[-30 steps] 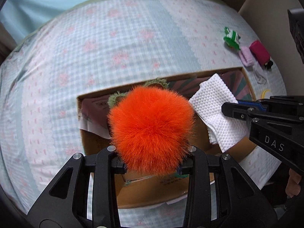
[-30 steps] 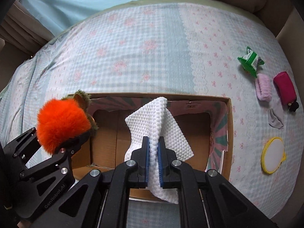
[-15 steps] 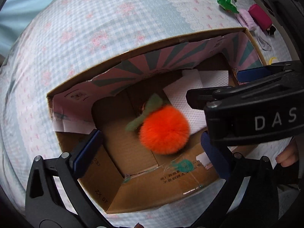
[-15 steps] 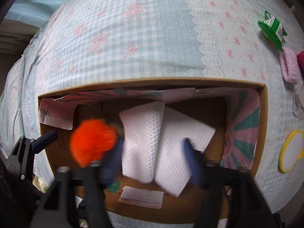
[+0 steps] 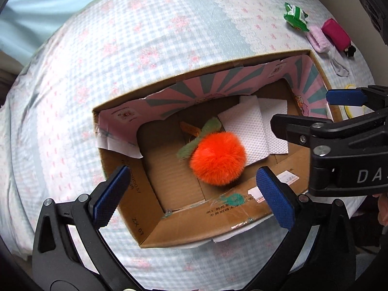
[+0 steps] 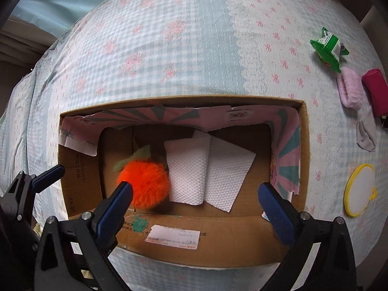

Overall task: Organize soft objects
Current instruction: 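Open both tools to drop the pompom and wipes into the box, then lift both tools away from the box toward the remaining items, then grasp the green wipe pack with the left tool while the right tool grasps the pink pouch, then carry the green pack and pink pouch with both tools over the box, then open both tools to release the pack and pouch into the box, then move both tools away from the box toward the pink hair tie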

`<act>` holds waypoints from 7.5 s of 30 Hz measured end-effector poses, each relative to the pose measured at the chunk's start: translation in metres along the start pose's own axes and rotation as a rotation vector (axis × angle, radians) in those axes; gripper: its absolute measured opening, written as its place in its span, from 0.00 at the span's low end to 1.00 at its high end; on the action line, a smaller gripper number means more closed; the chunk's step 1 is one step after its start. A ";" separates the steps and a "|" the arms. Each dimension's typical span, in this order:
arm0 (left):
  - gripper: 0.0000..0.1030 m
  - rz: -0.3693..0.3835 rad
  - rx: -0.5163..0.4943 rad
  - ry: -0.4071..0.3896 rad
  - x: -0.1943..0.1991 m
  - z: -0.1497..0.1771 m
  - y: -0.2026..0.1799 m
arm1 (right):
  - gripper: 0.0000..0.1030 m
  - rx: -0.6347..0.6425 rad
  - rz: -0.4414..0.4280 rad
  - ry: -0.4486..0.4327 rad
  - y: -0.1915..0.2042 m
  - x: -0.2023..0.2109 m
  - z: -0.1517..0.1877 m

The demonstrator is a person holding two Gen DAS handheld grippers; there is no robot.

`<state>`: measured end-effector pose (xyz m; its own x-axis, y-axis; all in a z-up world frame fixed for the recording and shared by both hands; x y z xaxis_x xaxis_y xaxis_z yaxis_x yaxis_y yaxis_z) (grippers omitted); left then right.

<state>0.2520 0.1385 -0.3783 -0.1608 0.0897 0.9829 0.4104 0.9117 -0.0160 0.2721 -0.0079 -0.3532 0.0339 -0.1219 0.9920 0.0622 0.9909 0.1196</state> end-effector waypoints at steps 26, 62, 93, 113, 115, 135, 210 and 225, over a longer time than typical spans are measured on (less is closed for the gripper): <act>1.00 -0.040 0.113 -0.436 0.248 0.068 -0.021 | 1.00 0.020 0.046 -0.528 0.011 0.257 0.110; 1.00 0.084 -0.087 -0.399 0.138 -0.205 -0.246 | 1.00 -0.089 0.245 -0.672 -0.279 0.289 0.060; 0.77 0.093 -0.257 -0.039 -0.196 -0.339 -0.288 | 0.66 0.358 0.442 -0.365 -0.362 -0.015 -0.105; 0.30 0.081 -0.309 -0.108 -0.158 -0.340 -0.288 | 0.36 0.280 0.345 -0.364 -0.373 -0.008 -0.116; 0.30 0.079 -0.303 -0.116 -0.148 -0.341 -0.286 | 0.35 0.266 0.337 -0.367 -0.373 -0.004 -0.116; 0.28 0.086 -0.242 -0.281 0.022 -0.300 -0.281 | 0.35 0.156 0.278 -0.463 -0.351 0.114 -0.098; 1.00 0.073 0.051 0.058 -0.021 -0.020 0.005 | 1.00 -0.153 -0.051 -0.047 -0.018 0.013 -0.011; 1.00 0.049 0.074 -0.038 0.034 -0.012 0.003 | 1.00 -0.121 -0.055 -0.104 -0.011 0.044 0.008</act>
<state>0.2584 0.1393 -0.3430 -0.1764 0.1483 0.9731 0.3514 0.9329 -0.0785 0.2645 -0.0240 -0.3110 -0.0761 -0.1630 0.9837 0.1813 0.9678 0.1744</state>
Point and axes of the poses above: each gripper's, at about its wrist camera, not at the fingertips, and x roughly against the way its jaws point, y to its left, z to its underside, the point moved 4 cm from there along -x, roughly the way its jaws point, and after that the axes turned 3 degrees about z, right-handed, at the moved point
